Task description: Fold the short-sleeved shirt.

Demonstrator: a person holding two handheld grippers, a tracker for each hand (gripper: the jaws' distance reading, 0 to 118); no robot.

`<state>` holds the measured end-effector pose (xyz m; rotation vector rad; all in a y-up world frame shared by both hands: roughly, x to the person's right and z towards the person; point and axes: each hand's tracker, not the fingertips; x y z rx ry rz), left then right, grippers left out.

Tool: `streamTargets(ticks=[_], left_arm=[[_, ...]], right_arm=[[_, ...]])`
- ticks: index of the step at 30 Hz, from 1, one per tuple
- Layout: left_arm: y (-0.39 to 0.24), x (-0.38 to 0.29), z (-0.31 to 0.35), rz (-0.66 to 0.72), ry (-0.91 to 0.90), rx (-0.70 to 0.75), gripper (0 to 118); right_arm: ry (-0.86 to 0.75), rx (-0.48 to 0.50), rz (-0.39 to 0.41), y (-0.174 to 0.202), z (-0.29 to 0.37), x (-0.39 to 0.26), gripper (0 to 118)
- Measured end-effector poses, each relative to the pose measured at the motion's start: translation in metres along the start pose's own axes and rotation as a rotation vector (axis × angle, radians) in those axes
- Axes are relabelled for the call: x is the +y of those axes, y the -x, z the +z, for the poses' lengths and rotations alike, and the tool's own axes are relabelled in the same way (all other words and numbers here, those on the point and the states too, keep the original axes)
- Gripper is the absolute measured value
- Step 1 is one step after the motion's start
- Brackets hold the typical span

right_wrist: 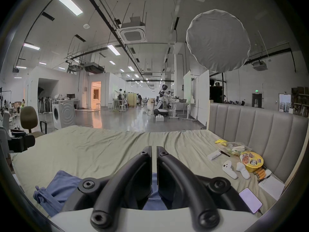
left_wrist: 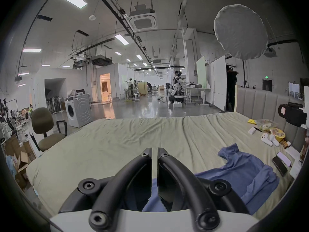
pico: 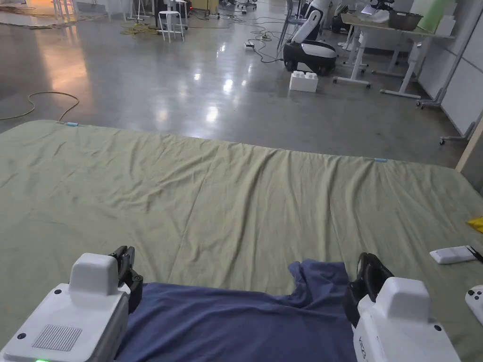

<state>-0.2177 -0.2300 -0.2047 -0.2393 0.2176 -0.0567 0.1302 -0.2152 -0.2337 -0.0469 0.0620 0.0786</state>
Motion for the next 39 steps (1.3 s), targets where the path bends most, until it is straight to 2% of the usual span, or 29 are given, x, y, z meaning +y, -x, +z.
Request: streamTargets(ticks=[4,9,19,21,25,26,29,32,34,36,39], left_arm=[[0.005,-0.007,-0.008,-0.006,0.022,-0.004,5],[0.037,-0.036,-0.048,0.072,0.171,-0.002,5],[0.101,-0.070,-0.188,0.149,0.566,-0.022,6],[0.106,-0.073,-0.211,0.142,0.619,-0.039,16],[0.105,-0.081,-0.250,0.119,0.718,-0.027,80],[0.103,-0.085,-0.256,0.117,0.745,-0.027,84],[0.098,-0.101,-0.277,0.094,0.836,0.028,84],[0.090,-0.118,-0.288,0.048,0.934,0.009,80],[0.086,-0.118,-0.280,0.044,0.887,0.005,77],[0.082,-0.116,-0.278,0.049,0.880,0.006,62],[0.077,-0.115,-0.271,0.033,0.842,-0.027,27]], right_arm=[[-0.018,0.017,0.022,0.003,-0.002,0.000,3],[0.006,0.030,0.024,0.005,-0.006,-0.009,3],[0.109,0.036,0.056,0.004,-0.025,-0.033,3],[0.128,0.030,0.067,0.004,-0.030,-0.039,3],[0.176,0.020,0.070,0.000,-0.038,-0.050,3],[0.191,0.016,0.067,-0.001,-0.040,-0.052,3],[0.222,0.004,0.062,-0.004,-0.046,-0.061,3],[0.254,-0.004,0.068,-0.007,-0.051,-0.068,3],[0.270,-0.007,0.071,-0.009,-0.053,-0.072,3],[0.282,-0.012,0.073,-0.011,-0.056,-0.076,3],[0.305,-0.014,0.060,-0.013,-0.060,-0.081,3]])
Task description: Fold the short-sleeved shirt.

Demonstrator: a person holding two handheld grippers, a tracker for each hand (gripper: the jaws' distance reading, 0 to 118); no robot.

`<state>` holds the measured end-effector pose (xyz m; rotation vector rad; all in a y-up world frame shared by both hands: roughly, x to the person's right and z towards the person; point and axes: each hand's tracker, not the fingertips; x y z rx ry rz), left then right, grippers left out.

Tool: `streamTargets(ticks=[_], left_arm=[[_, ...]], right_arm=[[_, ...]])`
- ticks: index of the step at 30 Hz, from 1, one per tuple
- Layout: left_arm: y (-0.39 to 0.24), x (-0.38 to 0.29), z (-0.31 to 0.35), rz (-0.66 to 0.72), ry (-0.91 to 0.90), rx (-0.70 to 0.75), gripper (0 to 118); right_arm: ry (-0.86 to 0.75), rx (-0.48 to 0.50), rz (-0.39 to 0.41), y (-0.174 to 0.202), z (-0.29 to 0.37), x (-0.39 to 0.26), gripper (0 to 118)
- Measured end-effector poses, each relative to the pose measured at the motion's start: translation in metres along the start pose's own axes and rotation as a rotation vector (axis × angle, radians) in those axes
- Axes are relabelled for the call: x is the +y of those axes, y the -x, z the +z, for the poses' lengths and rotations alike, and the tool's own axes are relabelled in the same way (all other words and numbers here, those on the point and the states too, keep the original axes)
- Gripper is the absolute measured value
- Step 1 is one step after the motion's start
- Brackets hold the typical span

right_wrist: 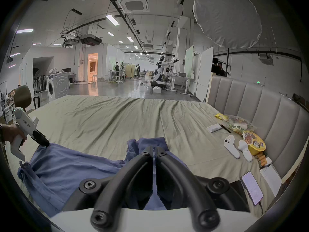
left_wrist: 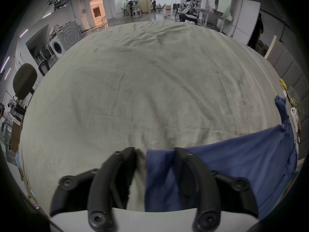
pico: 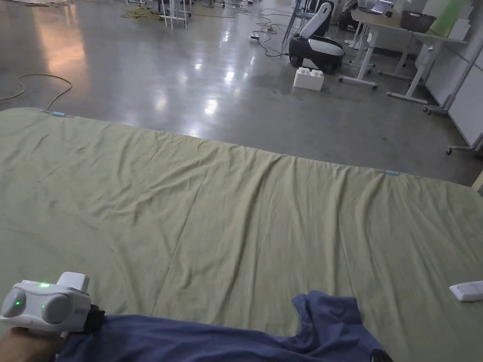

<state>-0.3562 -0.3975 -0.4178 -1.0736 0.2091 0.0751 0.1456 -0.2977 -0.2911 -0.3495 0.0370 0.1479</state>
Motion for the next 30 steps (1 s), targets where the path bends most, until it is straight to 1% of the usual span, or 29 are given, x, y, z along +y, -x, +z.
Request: streamTargets(ticks=[1,2,3,6,8,9,10,12,13,14,15,16,17,18,19,21,22,23,24,25,26,27,28,30], left_arm=[[-0.002,-0.001,0.001,-0.007,-0.007,-0.005,13],[-0.003,-0.001,0.002,-0.011,-0.012,-0.010,7],[0.000,0.000,0.000,-0.007,-0.015,-0.026,7],[0.004,0.000,0.006,0.025,-0.023,-0.045,5],[0.005,0.000,0.020,0.029,-0.075,-0.055,5],[0.005,-0.001,0.027,0.019,-0.095,-0.066,4],[0.003,-0.002,0.036,0.007,-0.130,-0.071,4],[0.003,-0.002,0.054,0.005,-0.172,-0.070,4],[0.004,-0.003,0.063,0.009,-0.200,-0.083,4],[0.005,-0.003,0.070,0.013,-0.210,-0.088,4],[0.002,-0.004,0.081,0.017,-0.228,-0.085,4],[0.001,-0.006,0.088,0.018,-0.249,-0.084,4],[0.001,-0.008,0.095,0.017,-0.267,-0.084,4],[0.000,-0.009,0.099,0.021,-0.271,-0.082,4],[0.000,-0.009,0.103,0.025,-0.275,-0.079,4],[-0.002,-0.012,0.108,0.025,-0.287,-0.077,4],[-0.004,-0.014,0.110,0.023,-0.287,-0.071,4],[-0.005,-0.014,0.108,0.019,-0.288,-0.066,4],[-0.006,-0.016,0.108,0.016,-0.289,-0.065,4],[-0.007,-0.017,0.109,0.015,-0.286,-0.062,4],[-0.004,-0.017,0.106,0.017,-0.282,-0.059,4],[0.000,-0.015,0.101,0.019,-0.279,-0.060,4],[0.001,-0.017,0.100,0.021,-0.278,-0.060,4],[0.001,-0.019,0.100,0.023,-0.275,-0.055,4]], right_arm=[[0.008,0.002,-0.005,0.000,-0.003,-0.001,3],[0.016,0.006,-0.011,-0.001,-0.006,-0.003,3],[0.036,0.018,-0.031,-0.002,-0.010,-0.005,3],[0.045,0.018,-0.033,-0.007,-0.022,-0.002,3],[0.056,0.021,-0.031,-0.017,-0.038,0.004,3],[0.093,0.026,-0.039,-0.022,-0.047,0.006,3],[0.127,0.025,-0.024,-0.029,-0.059,0.009,4],[0.218,0.045,-0.030,-0.042,-0.088,0.013,5],[0.309,0.072,-0.038,-0.048,-0.108,0.014,7],[0.350,0.070,-0.052,-0.055,-0.123,0.015,15],[0.397,0.076,-0.058,-0.060,-0.139,0.014,27],[0.471,0.084,-0.049,-0.064,-0.157,0.012,48],[0.516,0.075,-0.065,-0.069,-0.173,0.009,64],[0.554,0.057,-0.035,-0.072,-0.186,0.005,78],[0.620,0.069,0.013,-0.073,-0.200,0.000,84],[0.662,0.085,0.040,-0.075,-0.220,-0.011,84],[0.691,0.098,0.031,-0.076,-0.226,-0.018,84],[0.706,0.085,0.017,-0.076,-0.232,-0.023,84],[0.716,0.092,0.019,-0.076,-0.238,-0.027,83],[0.737,0.110,0.031,-0.076,-0.242,-0.031,73],[0.751,0.129,0.031,-0.074,-0.244,-0.035,72],[0.737,0.126,0.020,-0.075,-0.242,-0.033,67],[0.734,0.118,0.014,-0.076,-0.241,-0.030,50],[0.721,0.123,0.004,-0.073,-0.237,-0.024,3]])
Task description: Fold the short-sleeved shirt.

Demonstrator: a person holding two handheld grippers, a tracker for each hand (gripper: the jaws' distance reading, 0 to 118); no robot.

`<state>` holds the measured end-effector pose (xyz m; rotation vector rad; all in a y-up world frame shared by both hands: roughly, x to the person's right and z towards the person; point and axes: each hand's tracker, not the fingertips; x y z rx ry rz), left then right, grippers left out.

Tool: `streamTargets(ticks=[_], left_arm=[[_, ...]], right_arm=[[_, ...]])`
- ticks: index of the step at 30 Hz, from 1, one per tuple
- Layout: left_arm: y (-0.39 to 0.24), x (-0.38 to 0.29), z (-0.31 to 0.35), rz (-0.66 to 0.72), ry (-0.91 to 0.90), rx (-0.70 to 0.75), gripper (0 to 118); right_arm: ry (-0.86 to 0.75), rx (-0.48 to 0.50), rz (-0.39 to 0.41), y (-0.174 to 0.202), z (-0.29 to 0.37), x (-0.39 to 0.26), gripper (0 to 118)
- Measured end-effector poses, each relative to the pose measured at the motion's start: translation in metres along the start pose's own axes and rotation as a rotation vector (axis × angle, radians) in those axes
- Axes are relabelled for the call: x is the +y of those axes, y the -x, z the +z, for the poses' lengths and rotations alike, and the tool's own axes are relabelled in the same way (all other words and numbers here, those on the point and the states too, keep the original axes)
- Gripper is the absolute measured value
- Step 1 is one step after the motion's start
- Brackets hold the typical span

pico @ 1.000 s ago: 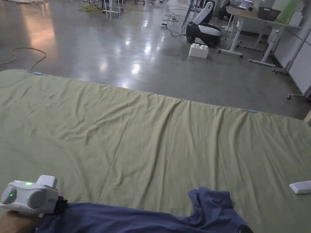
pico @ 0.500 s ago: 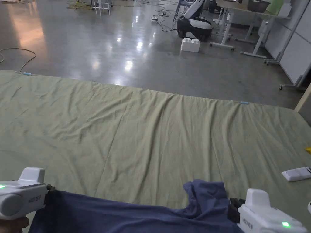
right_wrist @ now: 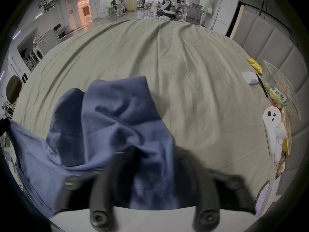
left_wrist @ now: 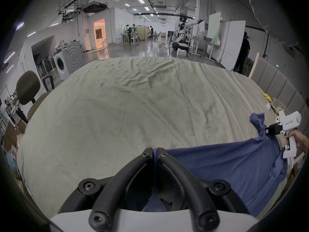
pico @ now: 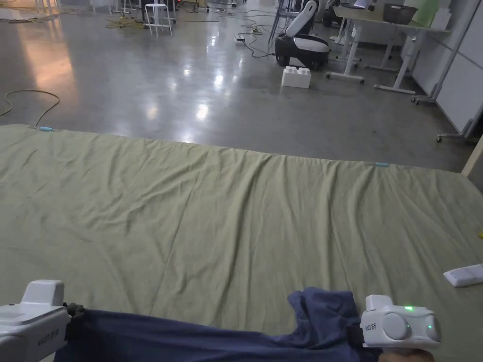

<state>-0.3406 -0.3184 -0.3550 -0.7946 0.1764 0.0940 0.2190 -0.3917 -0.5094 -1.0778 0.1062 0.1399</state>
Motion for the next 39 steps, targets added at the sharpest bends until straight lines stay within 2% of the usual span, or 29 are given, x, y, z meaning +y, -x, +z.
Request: streamTargets(ticks=[2,5,8,13,17,22,30,34,39], left_arm=[[0.005,-0.003,-0.004,-0.001,0.000,0.005,4],[0.007,-0.006,0.000,0.012,-0.001,0.004,4],[0.012,-0.009,0.009,0.025,-0.010,-0.004,4],[0.018,-0.016,0.029,0.009,-0.043,-0.013,4],[0.028,-0.023,0.052,0.068,-0.085,-0.016,4],[0.034,-0.041,0.082,0.047,-0.108,-0.032,4],[0.046,-0.101,0.124,0.024,-0.093,-0.055,4],[0.049,-0.137,0.126,0.019,-0.021,-0.054,4],[0.043,-0.172,0.109,-0.031,0.106,-0.030,4]], right_arm=[[-0.022,0.020,0.045,0.004,0.004,-0.002,2],[-0.013,0.005,0.038,0.009,0.013,-0.011,2],[-0.096,-0.019,0.026,0.010,0.037,-0.019,2],[-0.221,-0.002,0.018,0.008,0.101,-0.035,2],[-0.287,0.002,0.042,0.005,0.151,-0.058,2],[-0.315,0.002,0.052,0.002,0.194,-0.102,2],[-0.268,0.005,0.065,0.005,0.220,-0.181,2],[-0.200,-0.014,0.073,0.007,0.209,-0.221,2],[-0.130,-0.013,0.044,0.008,0.180,-0.253,2]])
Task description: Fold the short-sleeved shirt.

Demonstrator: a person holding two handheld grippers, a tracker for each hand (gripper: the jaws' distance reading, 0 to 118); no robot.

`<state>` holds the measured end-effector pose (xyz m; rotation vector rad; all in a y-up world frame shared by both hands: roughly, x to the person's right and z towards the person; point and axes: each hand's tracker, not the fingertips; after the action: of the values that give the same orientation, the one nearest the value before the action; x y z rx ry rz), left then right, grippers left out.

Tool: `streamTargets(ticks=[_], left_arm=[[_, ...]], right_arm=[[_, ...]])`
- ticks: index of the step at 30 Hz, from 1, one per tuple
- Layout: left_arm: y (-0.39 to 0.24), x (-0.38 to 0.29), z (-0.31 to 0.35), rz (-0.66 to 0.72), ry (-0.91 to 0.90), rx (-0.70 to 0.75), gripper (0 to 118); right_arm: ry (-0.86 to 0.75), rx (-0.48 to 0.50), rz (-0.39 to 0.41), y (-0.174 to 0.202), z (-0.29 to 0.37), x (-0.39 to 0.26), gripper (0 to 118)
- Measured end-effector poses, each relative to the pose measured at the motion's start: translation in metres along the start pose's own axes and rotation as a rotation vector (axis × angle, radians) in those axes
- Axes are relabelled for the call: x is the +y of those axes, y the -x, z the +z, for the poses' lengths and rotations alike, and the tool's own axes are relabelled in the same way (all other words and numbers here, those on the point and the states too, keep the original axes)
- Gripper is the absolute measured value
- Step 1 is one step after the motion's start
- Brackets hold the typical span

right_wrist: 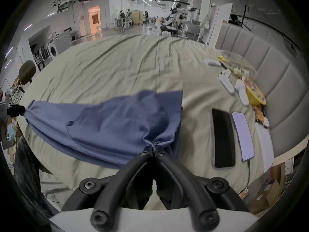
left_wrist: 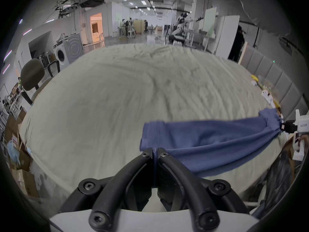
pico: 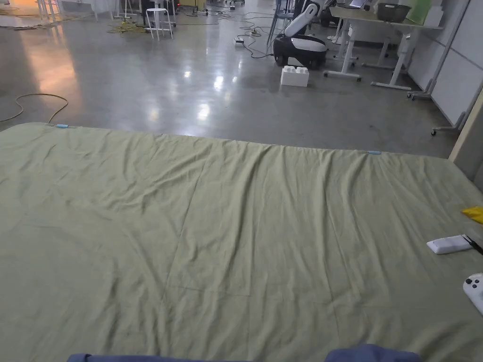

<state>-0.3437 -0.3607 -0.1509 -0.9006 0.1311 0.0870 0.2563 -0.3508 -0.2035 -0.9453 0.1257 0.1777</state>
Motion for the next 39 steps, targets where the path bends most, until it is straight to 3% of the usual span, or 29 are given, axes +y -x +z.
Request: streamTargets(ticks=[9,11,14,16,22,28,32,33,35,36,37,39], left_arm=[[-0.012,-0.011,-0.027,-0.055,0.067,0.047,5],[-0.013,-0.008,-0.023,-0.053,0.047,0.059,19],[-0.015,0.006,-0.011,-0.035,-0.042,0.088,42],[-0.019,0.020,-0.003,-0.018,-0.101,0.079,55],[-0.050,0.066,0.022,-0.060,-0.293,0.032,55],[-0.097,0.104,0.046,-0.077,-0.515,0.065,55],[-0.123,0.119,0.060,-0.058,-0.632,0.108,55],[-0.128,0.121,0.062,-0.058,-0.645,0.103,54],[-0.135,0.125,0.068,-0.043,-0.678,0.104,46],[-0.137,0.125,0.071,-0.040,-0.695,0.102,36],[-0.139,0.126,0.074,-0.037,-0.712,0.100,14],[-0.143,0.125,0.078,-0.020,-0.741,0.127,10]], right_arm=[[0.011,-0.030,0.059,0.010,-0.026,-0.014,4],[0.017,-0.035,0.058,0.012,-0.018,-0.007,24],[-0.024,-0.022,0.038,0.016,-0.004,0.006,74],[-0.099,-0.050,0.067,0.024,0.008,0.020,84],[-0.345,-0.084,0.086,0.050,0.040,0.066,84],[-0.653,-0.092,-0.027,0.076,0.060,0.106,84],[-0.789,-0.106,-0.048,0.095,0.072,0.127,79],[-0.812,-0.109,-0.053,0.099,0.074,0.131,73],[-0.887,-0.130,-0.030,0.107,0.083,0.137,48],[-0.899,-0.121,-0.039,0.109,0.085,0.138,31],[-0.890,-0.114,-0.056,0.113,0.084,0.139,14],[-0.915,-0.122,-0.054,0.117,0.088,0.140,10]])
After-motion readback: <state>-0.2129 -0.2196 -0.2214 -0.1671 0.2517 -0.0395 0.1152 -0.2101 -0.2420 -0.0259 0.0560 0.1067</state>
